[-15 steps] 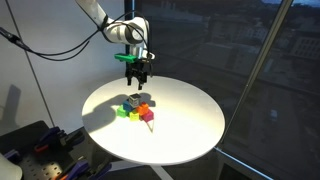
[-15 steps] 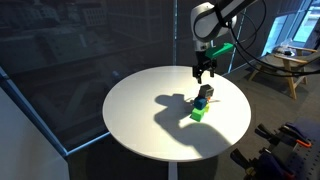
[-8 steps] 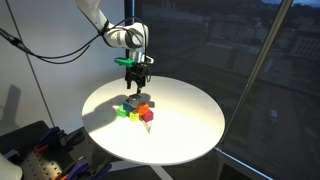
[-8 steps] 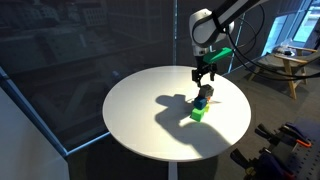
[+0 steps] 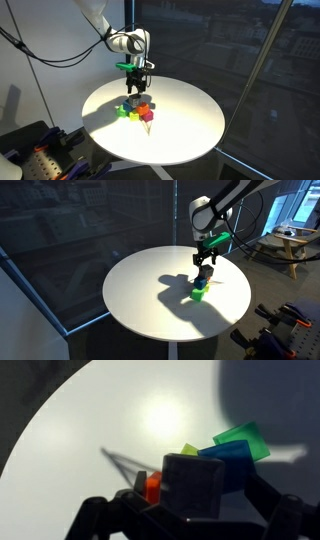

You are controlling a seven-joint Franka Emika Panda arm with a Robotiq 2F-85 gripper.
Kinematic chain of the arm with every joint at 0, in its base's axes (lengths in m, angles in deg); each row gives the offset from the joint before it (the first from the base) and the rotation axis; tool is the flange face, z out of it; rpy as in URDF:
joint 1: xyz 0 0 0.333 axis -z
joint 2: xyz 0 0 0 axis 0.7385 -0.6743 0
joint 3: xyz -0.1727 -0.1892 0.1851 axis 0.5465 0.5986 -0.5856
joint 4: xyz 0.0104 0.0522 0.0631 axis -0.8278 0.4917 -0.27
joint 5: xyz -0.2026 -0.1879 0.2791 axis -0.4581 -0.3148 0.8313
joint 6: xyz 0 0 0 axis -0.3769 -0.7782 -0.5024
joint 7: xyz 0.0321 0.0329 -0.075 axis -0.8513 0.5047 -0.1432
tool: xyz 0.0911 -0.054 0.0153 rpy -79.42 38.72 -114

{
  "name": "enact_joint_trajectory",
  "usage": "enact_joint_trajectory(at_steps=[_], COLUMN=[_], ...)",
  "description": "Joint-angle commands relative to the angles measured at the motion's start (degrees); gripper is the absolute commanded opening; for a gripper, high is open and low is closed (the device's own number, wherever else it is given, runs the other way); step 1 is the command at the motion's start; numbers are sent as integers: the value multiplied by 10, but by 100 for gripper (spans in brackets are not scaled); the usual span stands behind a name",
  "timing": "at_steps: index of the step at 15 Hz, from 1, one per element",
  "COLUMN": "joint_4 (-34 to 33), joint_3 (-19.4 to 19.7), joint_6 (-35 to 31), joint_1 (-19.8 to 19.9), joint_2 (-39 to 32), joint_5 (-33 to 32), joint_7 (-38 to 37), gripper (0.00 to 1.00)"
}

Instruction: Remove the gray block from the stack and place it on the table

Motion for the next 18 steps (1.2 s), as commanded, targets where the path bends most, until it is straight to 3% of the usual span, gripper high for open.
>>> enact_joint_trajectory(at_steps=[1, 2, 7, 10, 18], joint_4=[-19, -19, -19, -16, -6], joint_3=[10, 10, 9, 7, 3], joint_6=[4, 4, -1, -13, -39], joint_1=[-8, -9, -8, -6, -5], joint_2=[-13, -14, -10, 5, 52], joint_5=[-12, -11, -5, 0, 4], joint_7=[-20, -20, -20, -18, -14], gripper=[87, 73, 34, 29, 29])
